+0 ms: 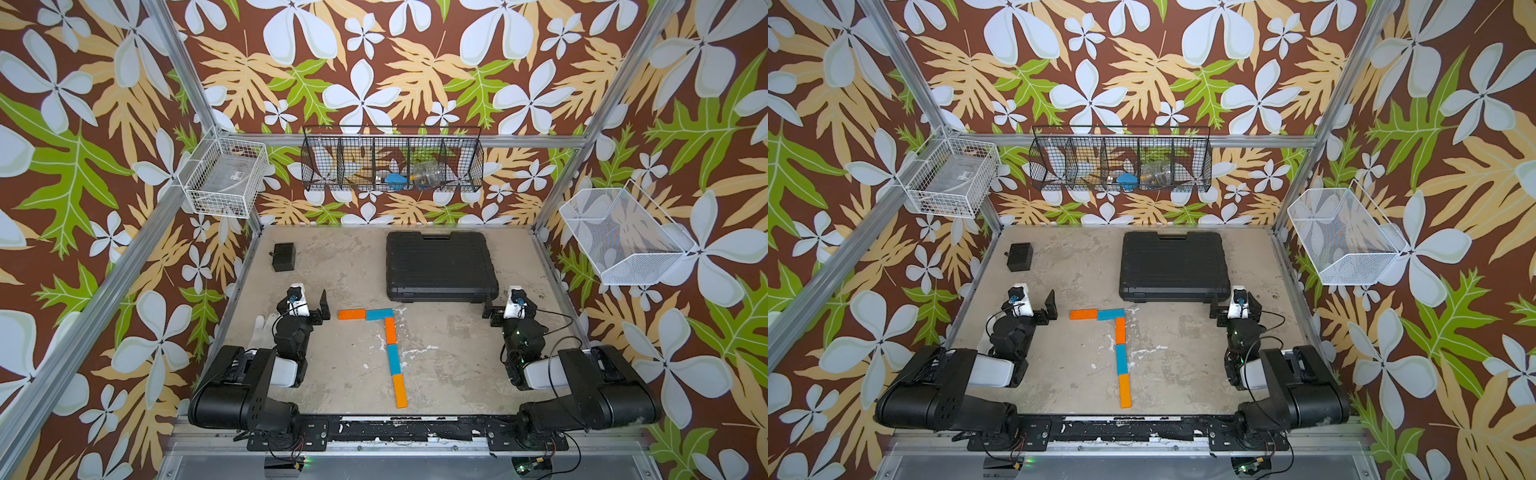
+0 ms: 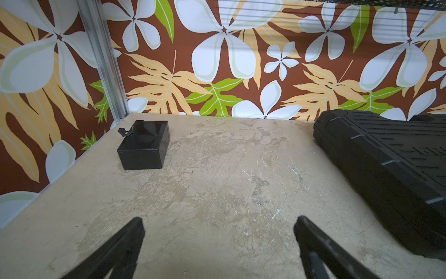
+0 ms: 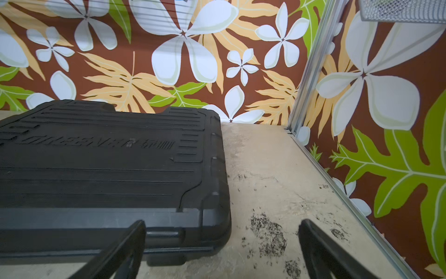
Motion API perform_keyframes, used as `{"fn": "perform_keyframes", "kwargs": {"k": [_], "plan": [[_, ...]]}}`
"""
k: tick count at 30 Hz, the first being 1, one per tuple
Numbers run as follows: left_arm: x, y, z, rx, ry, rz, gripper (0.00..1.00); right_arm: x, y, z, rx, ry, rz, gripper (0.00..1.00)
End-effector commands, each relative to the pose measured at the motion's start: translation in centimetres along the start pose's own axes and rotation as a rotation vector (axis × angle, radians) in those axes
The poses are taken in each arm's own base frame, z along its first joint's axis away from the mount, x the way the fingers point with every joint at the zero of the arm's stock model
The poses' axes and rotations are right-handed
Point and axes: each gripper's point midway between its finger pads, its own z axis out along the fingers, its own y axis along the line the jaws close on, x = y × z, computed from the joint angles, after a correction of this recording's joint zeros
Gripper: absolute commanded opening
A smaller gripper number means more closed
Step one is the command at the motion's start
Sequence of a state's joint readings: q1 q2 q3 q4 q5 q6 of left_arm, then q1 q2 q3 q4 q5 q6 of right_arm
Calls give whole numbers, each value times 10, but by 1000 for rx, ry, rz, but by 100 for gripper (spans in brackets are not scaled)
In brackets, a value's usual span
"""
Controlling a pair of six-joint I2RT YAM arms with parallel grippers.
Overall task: Assemble the number 7 with building blocks
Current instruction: Reset both arms
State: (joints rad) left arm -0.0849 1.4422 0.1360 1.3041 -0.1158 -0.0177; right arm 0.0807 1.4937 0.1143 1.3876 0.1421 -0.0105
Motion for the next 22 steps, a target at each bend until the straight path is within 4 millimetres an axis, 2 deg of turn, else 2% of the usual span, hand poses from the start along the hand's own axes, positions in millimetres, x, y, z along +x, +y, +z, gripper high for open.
{"fn": "perform_keyframes", "kwargs": {"k": [1,3,13,19,22], "plan": [[-1,0,1,0,-4,3,100,-1,4,10,-12,23,-5,100],[-1,2,1,-8,-3,1,100,3,3,17,-24,59,7,100],[0,7,5,-38,8,-8,100,3,1,15,-21,55,10,100],[-1,7,5,-38,7,-8,100,6,3,22,-50,79,18,100],[0,7,5,-39,8,-8,100,3,3,18,-52,62,20,100]]}}
